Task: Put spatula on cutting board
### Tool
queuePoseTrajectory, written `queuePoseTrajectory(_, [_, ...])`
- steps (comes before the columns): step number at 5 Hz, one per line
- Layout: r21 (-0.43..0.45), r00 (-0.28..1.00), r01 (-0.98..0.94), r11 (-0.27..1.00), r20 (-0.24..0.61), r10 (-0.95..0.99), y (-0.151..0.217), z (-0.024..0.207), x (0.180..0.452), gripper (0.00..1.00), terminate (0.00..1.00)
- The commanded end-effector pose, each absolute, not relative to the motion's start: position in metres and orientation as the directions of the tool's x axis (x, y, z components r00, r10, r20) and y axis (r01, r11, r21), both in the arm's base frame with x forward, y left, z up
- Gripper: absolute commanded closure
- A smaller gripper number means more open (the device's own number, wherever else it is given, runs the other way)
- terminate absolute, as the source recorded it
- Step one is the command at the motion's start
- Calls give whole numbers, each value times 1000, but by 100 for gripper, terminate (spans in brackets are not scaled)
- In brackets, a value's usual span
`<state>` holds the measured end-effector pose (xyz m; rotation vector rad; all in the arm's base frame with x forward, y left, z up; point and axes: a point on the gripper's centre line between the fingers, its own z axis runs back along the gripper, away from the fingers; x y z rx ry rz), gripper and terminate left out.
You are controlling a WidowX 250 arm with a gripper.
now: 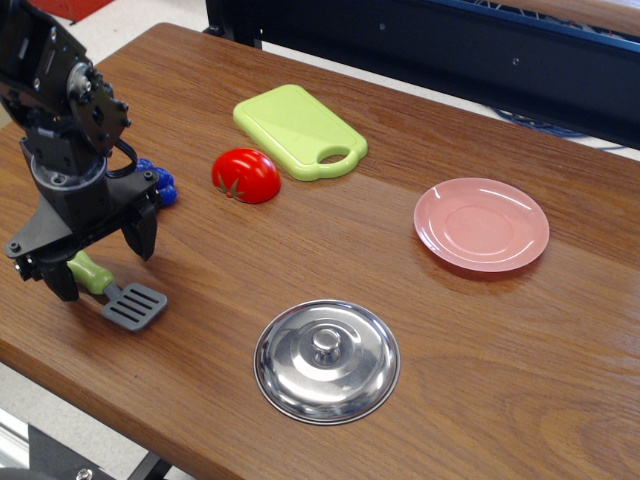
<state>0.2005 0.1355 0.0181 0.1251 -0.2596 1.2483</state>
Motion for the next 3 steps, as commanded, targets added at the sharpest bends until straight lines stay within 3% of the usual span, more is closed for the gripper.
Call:
queuePoseTrajectory(1, [-68, 254, -956, 286, 298, 920, 140, 9, 197, 0, 0])
queuePoseTrajectory(2, [-75, 229, -962, 261, 291, 929, 145, 6, 195, 100, 0])
queuePoseTrajectory(3, [-82, 234, -960, 269, 295, 926, 147, 8, 199, 100, 0])
